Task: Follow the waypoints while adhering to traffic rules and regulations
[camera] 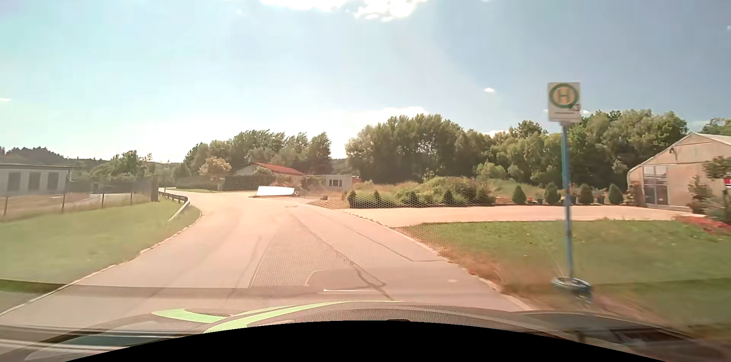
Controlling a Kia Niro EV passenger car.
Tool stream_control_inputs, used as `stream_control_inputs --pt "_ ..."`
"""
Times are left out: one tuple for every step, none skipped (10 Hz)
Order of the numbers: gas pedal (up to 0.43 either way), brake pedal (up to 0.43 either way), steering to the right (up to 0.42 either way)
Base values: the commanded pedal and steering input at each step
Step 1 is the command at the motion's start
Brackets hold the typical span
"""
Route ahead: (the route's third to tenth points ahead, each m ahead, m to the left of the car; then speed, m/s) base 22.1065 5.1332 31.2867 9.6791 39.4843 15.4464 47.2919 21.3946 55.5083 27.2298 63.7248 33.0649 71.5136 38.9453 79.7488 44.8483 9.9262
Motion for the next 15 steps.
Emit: stream_control_inputs --pt "0.067 0.0 -0.094" --pt "0.067 0.0 -0.097" --pt "0.067 0.0 -0.098" --pt "0.079 0.0 -0.1" --pt "0.079 0.0 -0.107" --pt "0.087 0.0 -0.11" --pt "0.098 0.0 -0.111" --pt "0.11 0.0 -0.108" --pt "0.13 0.0 -0.106" --pt "0.13 0.0 -0.106" --pt "0.13 0.0 -0.102" --pt "0.13 0.0 -0.097" --pt "0.13 0.0 -0.096" --pt "0.13 0.0 -0.096" --pt "0.13 0.0 -0.096"
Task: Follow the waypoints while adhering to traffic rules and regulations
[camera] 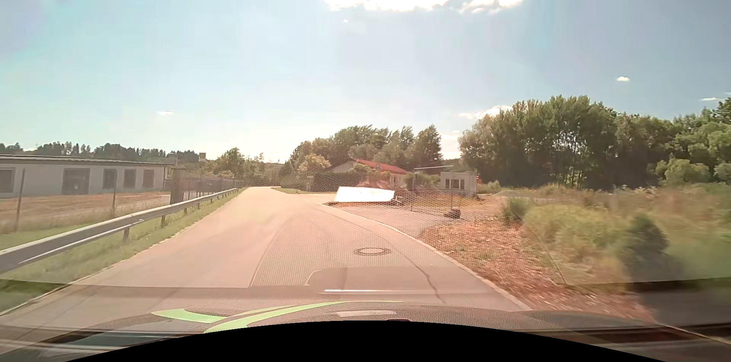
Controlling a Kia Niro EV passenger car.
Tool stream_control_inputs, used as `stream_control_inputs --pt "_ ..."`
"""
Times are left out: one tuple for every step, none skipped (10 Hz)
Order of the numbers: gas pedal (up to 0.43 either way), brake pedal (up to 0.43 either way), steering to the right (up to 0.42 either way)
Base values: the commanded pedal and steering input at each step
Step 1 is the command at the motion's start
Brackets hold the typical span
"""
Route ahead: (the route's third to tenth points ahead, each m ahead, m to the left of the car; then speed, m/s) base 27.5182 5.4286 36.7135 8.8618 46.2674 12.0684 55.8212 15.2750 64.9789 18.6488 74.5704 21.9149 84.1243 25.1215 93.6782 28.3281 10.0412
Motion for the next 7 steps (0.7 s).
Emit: stream_control_inputs --pt "0.13 0.0 -0.095" --pt "0.13 0.0 -0.094" --pt "0.138 0.0 -0.094" --pt "0.138 0.0 -0.094" --pt "0.138 0.0 -0.094" --pt "0.138 0.0 -0.094" --pt "0.138 0.0 -0.094"
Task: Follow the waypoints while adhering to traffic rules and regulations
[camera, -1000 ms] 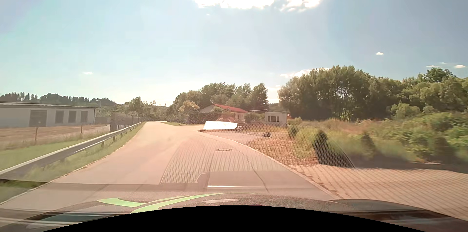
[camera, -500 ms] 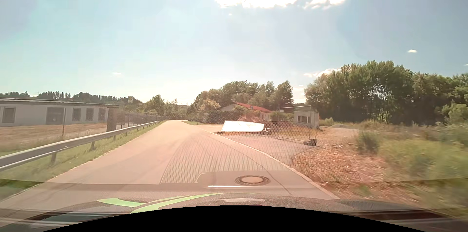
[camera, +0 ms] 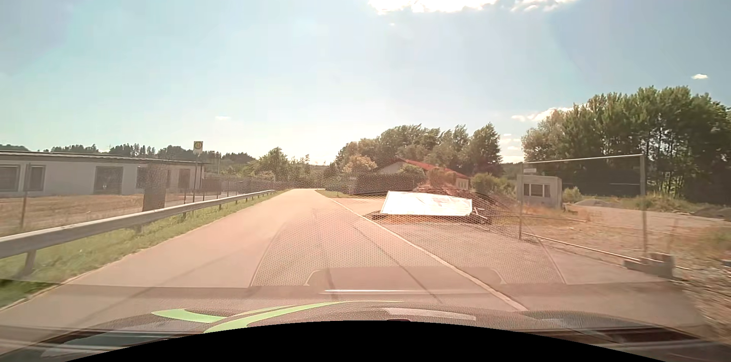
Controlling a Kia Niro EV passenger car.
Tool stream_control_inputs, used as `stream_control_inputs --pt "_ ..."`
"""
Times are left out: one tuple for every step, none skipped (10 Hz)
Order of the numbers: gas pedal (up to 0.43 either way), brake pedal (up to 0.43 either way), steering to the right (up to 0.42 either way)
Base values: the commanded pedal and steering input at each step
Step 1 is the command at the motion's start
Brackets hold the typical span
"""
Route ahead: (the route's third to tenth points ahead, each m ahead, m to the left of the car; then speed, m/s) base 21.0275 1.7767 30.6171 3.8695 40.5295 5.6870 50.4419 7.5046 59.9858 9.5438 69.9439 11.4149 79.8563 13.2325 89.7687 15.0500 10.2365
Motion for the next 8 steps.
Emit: stream_control_inputs --pt "0.15 0.0 -0.095" --pt "0.15 0.0 -0.092" --pt "0.15 0.0 -0.088" --pt "0.15 0.0 -0.087" --pt "0.15 0.0 -0.084" --pt "0.15 0.0 -0.077" --pt "0.15 0.0 -0.076" --pt "0.15 0.0 -0.066"
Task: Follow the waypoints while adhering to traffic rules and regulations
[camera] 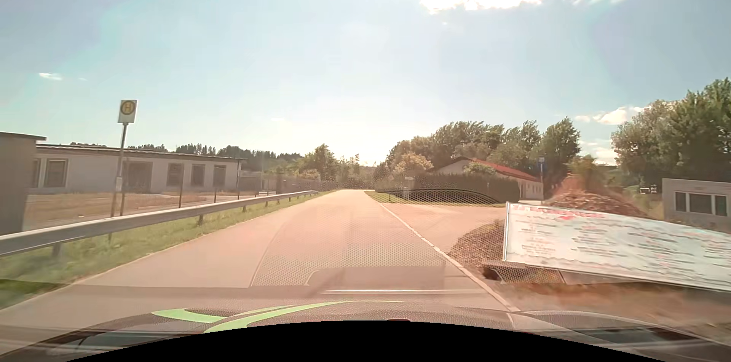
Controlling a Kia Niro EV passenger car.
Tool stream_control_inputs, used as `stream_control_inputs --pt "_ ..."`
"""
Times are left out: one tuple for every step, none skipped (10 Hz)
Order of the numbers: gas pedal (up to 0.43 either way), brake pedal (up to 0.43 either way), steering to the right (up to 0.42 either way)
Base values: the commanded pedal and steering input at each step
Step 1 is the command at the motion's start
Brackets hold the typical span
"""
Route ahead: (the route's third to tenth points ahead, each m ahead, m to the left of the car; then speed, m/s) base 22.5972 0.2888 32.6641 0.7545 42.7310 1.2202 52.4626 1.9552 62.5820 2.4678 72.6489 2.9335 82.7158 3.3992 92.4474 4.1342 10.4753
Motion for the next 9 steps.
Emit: stream_control_inputs --pt "0.15 0.0 -0.047" --pt "0.15 0.0 -0.024" --pt "0.15 0.0 -0.013" --pt "0.15 0.0 -0.005" --pt "0.15 0.0 0.0" --pt "0.15 0.0 0.005" --pt "0.15 0.0 0.007" --pt "0.15 0.0 0.006" --pt "0.15 0.0 0.005"
